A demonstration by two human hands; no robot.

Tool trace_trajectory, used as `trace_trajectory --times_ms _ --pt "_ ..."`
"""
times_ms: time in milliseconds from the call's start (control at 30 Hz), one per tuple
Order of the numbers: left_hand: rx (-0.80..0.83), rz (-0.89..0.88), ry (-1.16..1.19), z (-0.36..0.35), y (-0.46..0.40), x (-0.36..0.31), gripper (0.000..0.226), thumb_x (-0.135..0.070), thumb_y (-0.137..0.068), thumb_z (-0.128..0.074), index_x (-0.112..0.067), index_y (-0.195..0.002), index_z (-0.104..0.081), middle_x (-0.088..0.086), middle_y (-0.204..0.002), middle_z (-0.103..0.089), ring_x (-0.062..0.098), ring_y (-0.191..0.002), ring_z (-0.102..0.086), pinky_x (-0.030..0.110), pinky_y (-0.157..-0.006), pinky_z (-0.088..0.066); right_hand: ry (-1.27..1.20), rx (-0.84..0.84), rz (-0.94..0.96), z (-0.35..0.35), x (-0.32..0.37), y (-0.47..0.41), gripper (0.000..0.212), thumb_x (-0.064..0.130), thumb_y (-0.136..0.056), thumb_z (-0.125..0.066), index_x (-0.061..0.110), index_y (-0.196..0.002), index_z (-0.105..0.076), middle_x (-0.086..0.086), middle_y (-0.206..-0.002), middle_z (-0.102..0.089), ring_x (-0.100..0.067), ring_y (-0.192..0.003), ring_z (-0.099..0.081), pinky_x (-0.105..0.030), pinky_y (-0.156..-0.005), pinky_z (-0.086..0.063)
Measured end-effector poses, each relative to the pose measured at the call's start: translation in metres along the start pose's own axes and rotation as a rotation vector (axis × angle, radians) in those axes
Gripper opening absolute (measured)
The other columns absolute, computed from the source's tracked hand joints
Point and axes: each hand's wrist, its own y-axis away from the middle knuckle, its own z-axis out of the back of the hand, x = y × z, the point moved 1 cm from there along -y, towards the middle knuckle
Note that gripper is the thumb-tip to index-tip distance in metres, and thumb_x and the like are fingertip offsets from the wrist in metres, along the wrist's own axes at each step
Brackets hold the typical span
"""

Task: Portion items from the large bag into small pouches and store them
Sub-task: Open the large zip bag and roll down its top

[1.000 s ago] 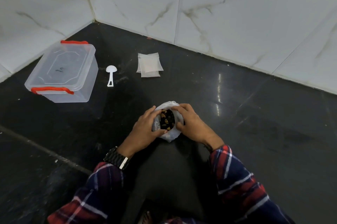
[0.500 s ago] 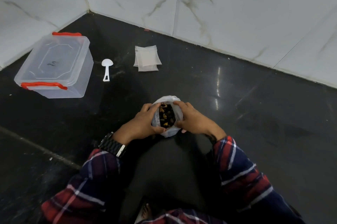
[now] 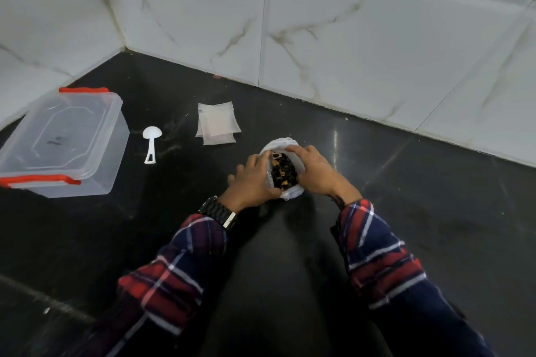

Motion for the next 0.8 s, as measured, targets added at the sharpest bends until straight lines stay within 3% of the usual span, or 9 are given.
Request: trace_trajectory --times_ms 200,367,467,533,633,800 --pt "-0.023 -0.018 -0.074 -0.017 -0.022 0.018 0.089 -0.06 -0.084 -0.054 -0.026 -0.151 -0.006 -0.001 -0.161 0.007 0.026 -0.148 0.003 0.062 -0.112 0.006 -0.059 0.021 -0.041 -0.012 -0.018 -0.018 0.067 -0.007 -0.084 -0.051 0.027 -0.141 -0.039 -0.007 -0.131 -0.035 -0.026 -0.126 -0.039 -0.024 -0.094 -0.035" --pt "-0.066 -0.093 0.008 -0.018 -0.022 0.027 0.084 -0.06 -0.083 -0.057 -0.03 -0.149 -0.016 -0.001 -0.161 -0.004 0.023 -0.148 -0.001 0.06 -0.112 0.008 -0.198 -0.072 0.054 -0.011 -0.03 -0.013 0.055 -0.004 -0.084 -0.055 0.032 -0.125 -0.056 -0.001 -0.125 -0.035 -0.019 -0.126 -0.036 -0.028 -0.105 -0.035" --pt "-0.199 -0.183 0.291 -0.01 -0.019 0.033 0.055 -0.048 -0.082 -0.066 -0.034 -0.13 -0.044 -0.002 -0.143 -0.038 0.017 -0.136 -0.031 0.06 -0.115 -0.011 -0.244 -0.134 0.138 -0.003 -0.027 -0.009 0.045 0.003 -0.085 -0.063 0.037 -0.114 -0.058 0.002 -0.126 -0.036 -0.014 -0.127 -0.033 -0.023 -0.103 -0.028" --pt "-0.258 -0.222 0.441 -0.003 -0.017 0.033 0.039 -0.038 -0.083 -0.068 -0.03 -0.119 -0.053 -0.004 -0.128 -0.046 0.008 -0.122 -0.041 0.042 -0.111 -0.031 -0.24 -0.217 0.175 0.0 -0.017 -0.012 0.039 0.008 -0.086 -0.064 0.036 -0.112 -0.061 0.005 -0.126 -0.036 -0.012 -0.126 -0.034 -0.025 -0.103 -0.028" --pt "-0.37 -0.184 0.476 0.015 -0.019 0.036 0.032 -0.026 -0.088 -0.065 -0.021 -0.119 -0.056 -0.003 -0.122 -0.048 0.003 -0.112 -0.043 0.017 -0.096 -0.032 -0.263 -0.278 0.234 0.002 0.014 -0.024 0.032 0.009 -0.085 -0.064 0.03 -0.109 -0.065 0.005 -0.12 -0.045 -0.009 -0.117 -0.044 -0.024 -0.099 -0.037" --pt "-0.6 0.026 0.55 0.048 -0.035 0.065 0.034 -0.01 -0.091 -0.055 -0.011 -0.124 -0.054 0.007 -0.121 -0.05 0.016 -0.106 -0.053 0.023 -0.091 -0.04 -0.243 -0.216 0.258 -0.007 0.066 -0.061 0.028 0.003 -0.085 -0.058 0.019 -0.107 -0.068 -0.001 -0.106 -0.06 -0.011 -0.09 -0.057 -0.019 -0.079 -0.044"
